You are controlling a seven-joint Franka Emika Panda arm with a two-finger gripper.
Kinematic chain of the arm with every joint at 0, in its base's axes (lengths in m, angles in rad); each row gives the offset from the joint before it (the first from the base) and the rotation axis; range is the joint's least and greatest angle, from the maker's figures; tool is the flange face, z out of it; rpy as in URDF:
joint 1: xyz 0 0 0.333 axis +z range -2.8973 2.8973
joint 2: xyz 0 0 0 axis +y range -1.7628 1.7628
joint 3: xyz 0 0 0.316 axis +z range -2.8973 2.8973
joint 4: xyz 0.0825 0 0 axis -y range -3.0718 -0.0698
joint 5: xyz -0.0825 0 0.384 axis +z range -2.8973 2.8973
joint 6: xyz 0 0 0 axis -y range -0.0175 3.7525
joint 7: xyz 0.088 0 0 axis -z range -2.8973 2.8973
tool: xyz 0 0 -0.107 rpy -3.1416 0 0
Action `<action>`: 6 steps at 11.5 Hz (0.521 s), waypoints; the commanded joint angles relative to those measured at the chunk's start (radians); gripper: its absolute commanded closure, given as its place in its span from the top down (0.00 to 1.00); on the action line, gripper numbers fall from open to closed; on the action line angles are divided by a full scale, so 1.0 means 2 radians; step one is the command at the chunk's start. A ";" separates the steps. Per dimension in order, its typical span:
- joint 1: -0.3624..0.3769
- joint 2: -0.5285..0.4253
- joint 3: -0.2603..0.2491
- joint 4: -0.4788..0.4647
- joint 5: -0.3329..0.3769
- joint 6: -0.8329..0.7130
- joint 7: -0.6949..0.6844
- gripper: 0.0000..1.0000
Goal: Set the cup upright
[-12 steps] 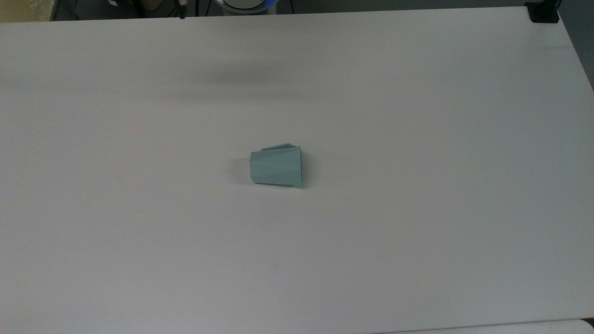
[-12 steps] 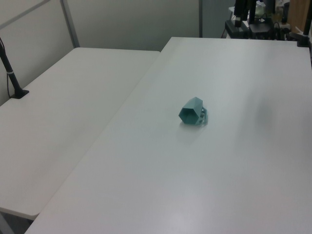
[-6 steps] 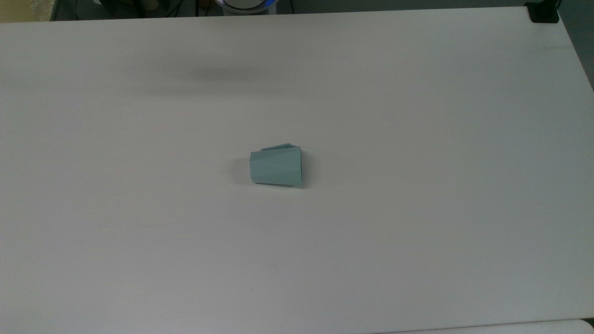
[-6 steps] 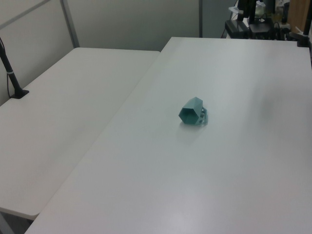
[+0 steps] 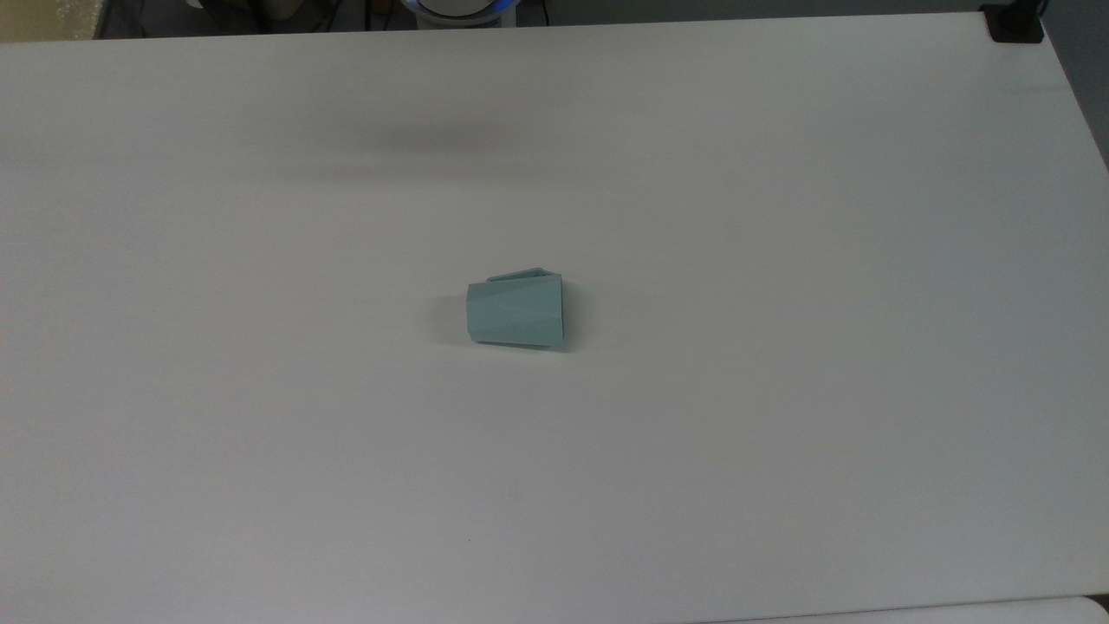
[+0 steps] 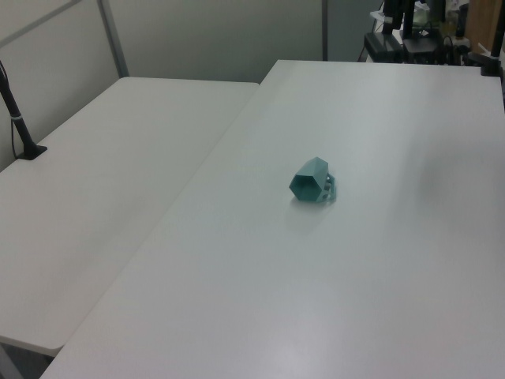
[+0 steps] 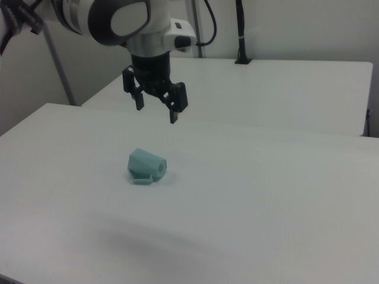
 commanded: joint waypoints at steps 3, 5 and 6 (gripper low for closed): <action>0.072 0.060 0.003 0.110 -0.072 -0.053 0.049 1.00; 0.121 0.086 0.006 0.127 -0.142 -0.049 0.069 1.00; 0.142 0.103 0.010 0.137 -0.166 -0.044 0.121 1.00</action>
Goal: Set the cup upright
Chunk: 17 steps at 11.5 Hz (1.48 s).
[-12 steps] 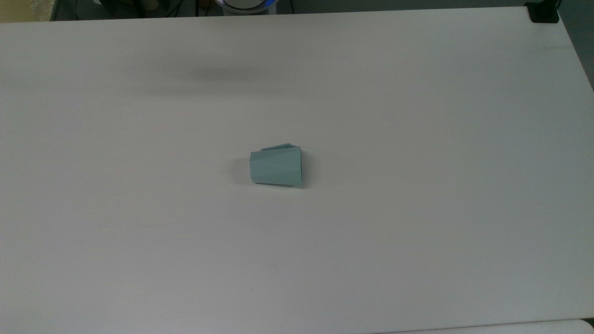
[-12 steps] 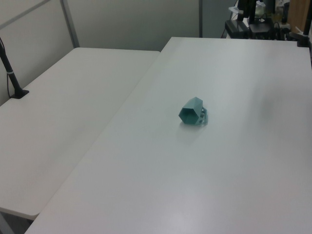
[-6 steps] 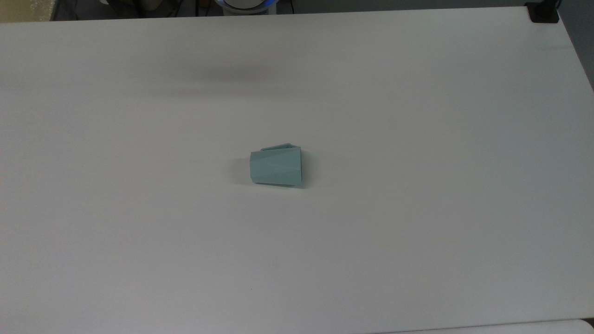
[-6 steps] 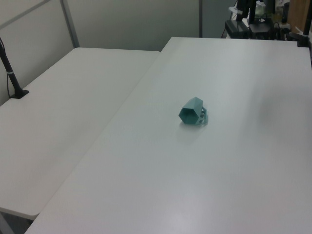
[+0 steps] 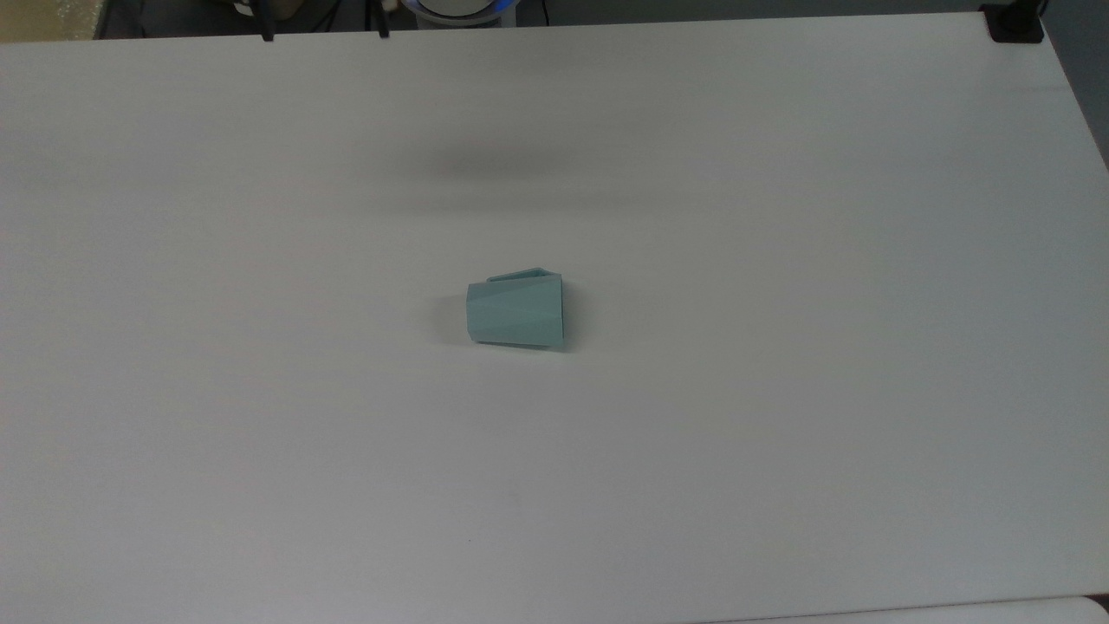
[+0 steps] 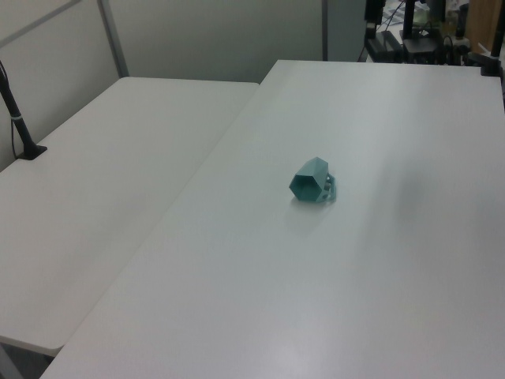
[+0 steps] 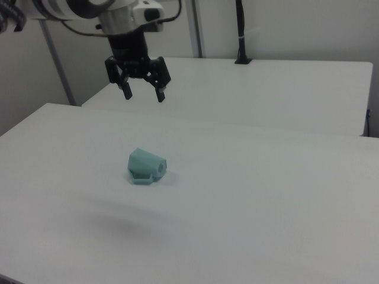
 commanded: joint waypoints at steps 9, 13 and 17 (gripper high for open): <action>0.136 0.205 0.111 0.067 -0.358 0.013 0.329 1.00; 0.169 0.255 0.112 0.071 -0.387 0.011 0.353 1.00; 0.181 0.291 0.112 0.071 -0.411 0.011 0.366 1.00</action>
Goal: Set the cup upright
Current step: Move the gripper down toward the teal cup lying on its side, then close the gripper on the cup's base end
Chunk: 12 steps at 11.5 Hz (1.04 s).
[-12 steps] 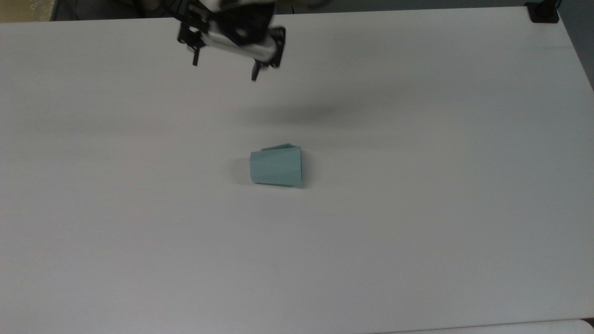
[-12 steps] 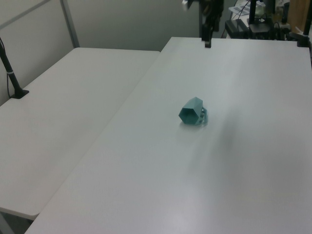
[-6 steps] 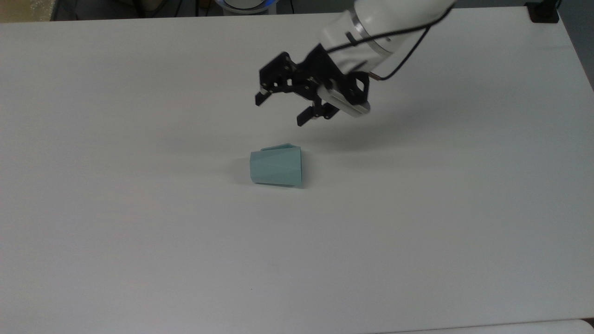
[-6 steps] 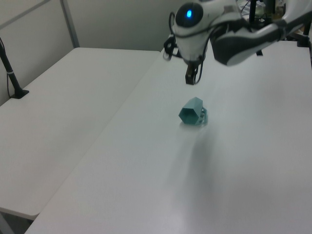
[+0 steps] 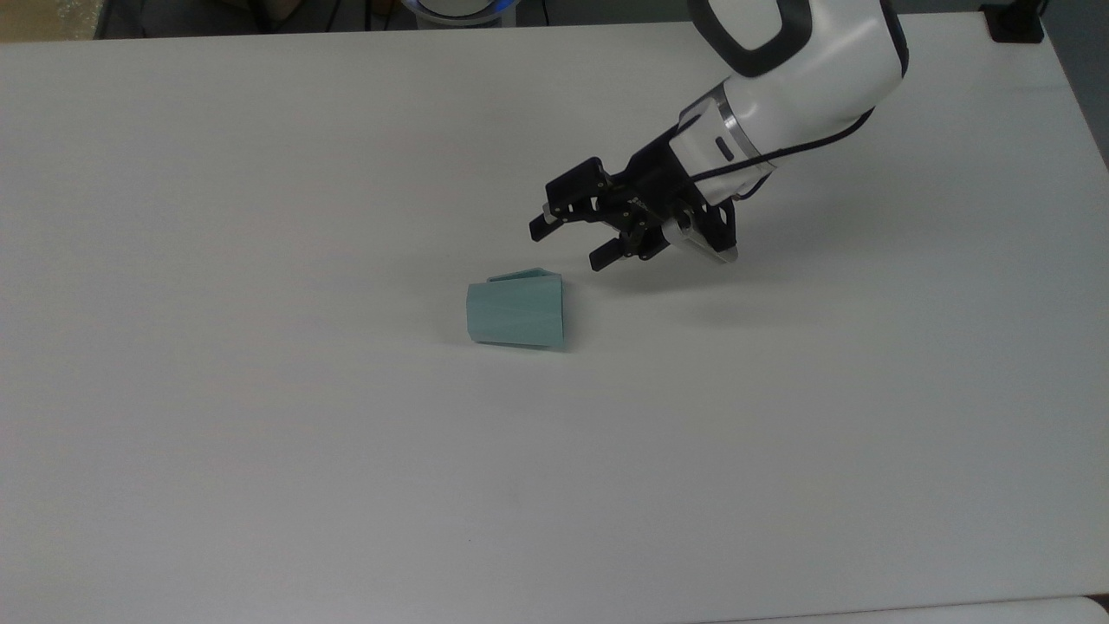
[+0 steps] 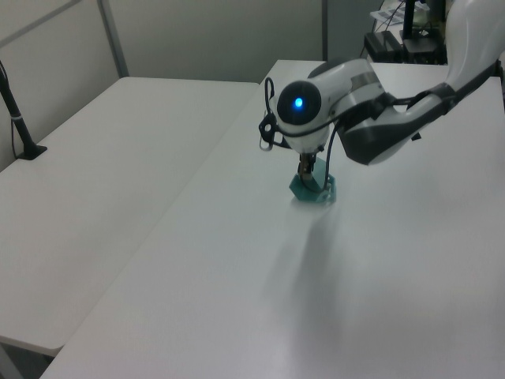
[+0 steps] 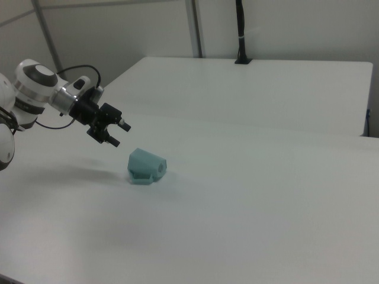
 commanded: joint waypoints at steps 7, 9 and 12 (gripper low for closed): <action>-0.002 0.063 -0.004 0.015 -0.040 0.018 0.014 1.00; -0.011 0.066 -0.006 0.014 -0.040 0.019 0.015 1.00; -0.024 0.068 -0.006 0.011 -0.050 0.033 0.017 1.00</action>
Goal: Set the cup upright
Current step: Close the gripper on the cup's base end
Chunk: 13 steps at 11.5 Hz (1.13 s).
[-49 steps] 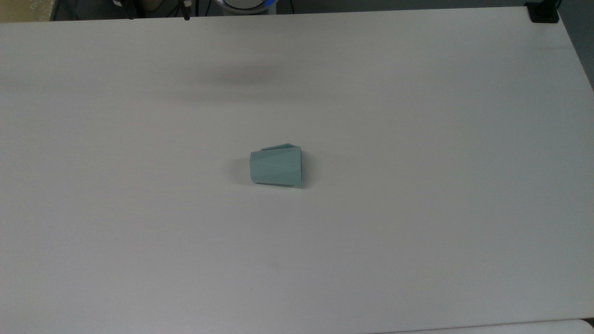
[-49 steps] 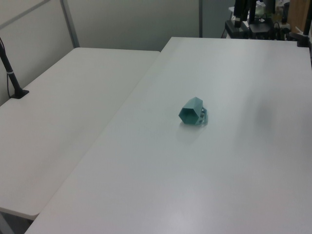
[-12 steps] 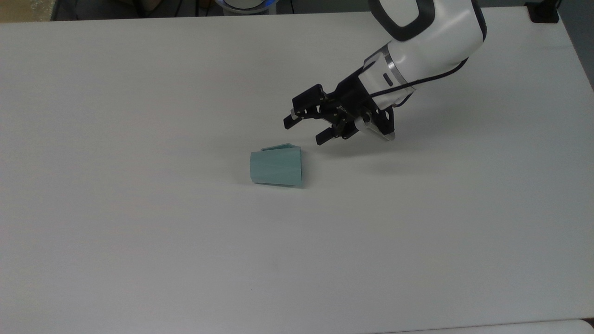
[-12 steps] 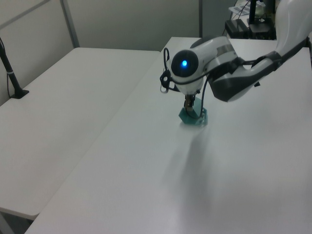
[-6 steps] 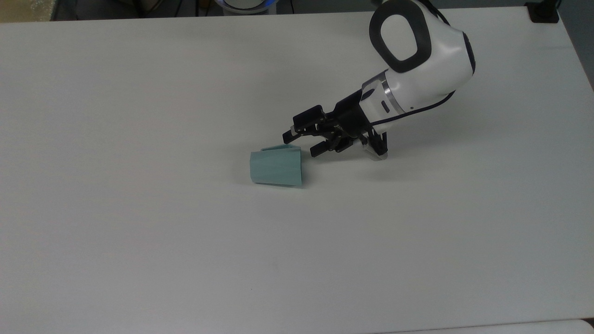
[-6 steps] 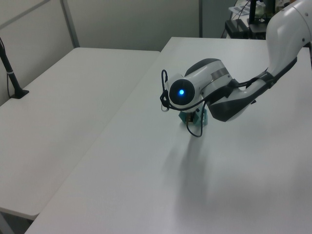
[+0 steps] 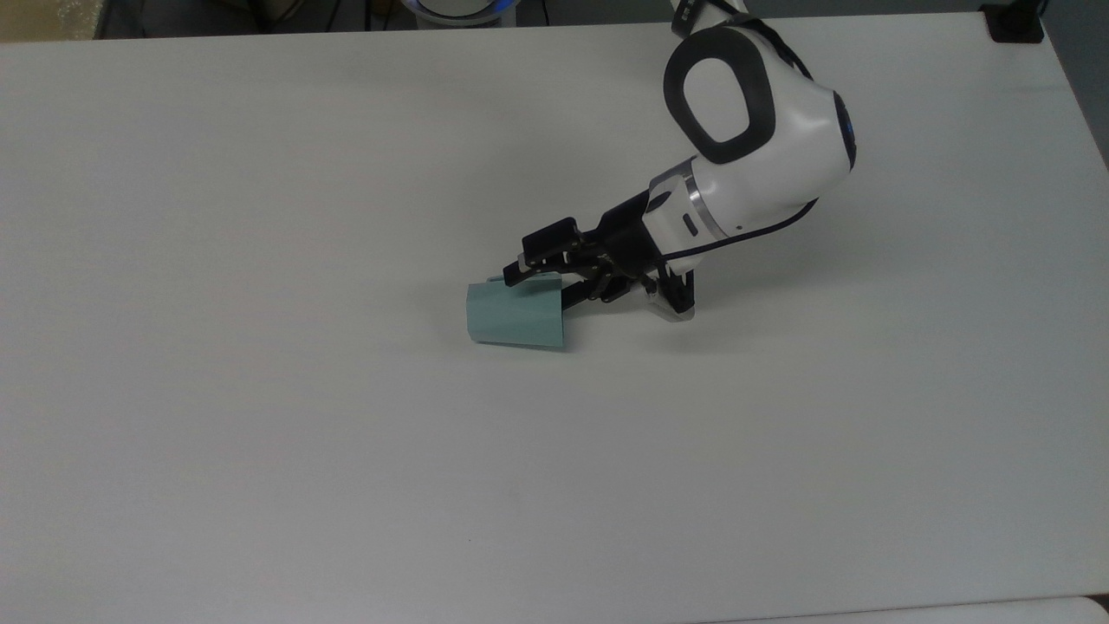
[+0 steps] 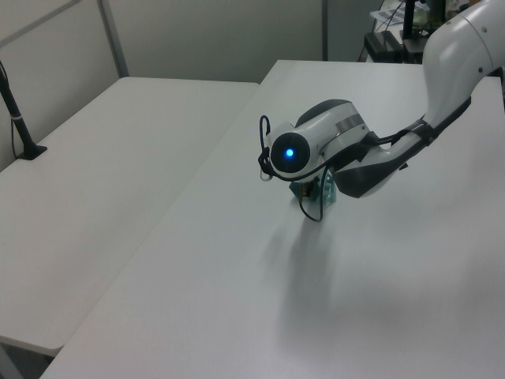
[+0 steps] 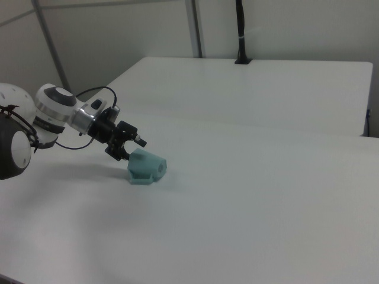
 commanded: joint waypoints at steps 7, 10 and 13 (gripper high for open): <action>-0.010 0.016 -0.002 0.001 -0.020 0.018 0.019 0.00; -0.008 0.017 0.000 -0.022 -0.030 0.017 0.020 0.00; -0.007 0.008 0.001 -0.016 -0.021 0.011 0.018 0.00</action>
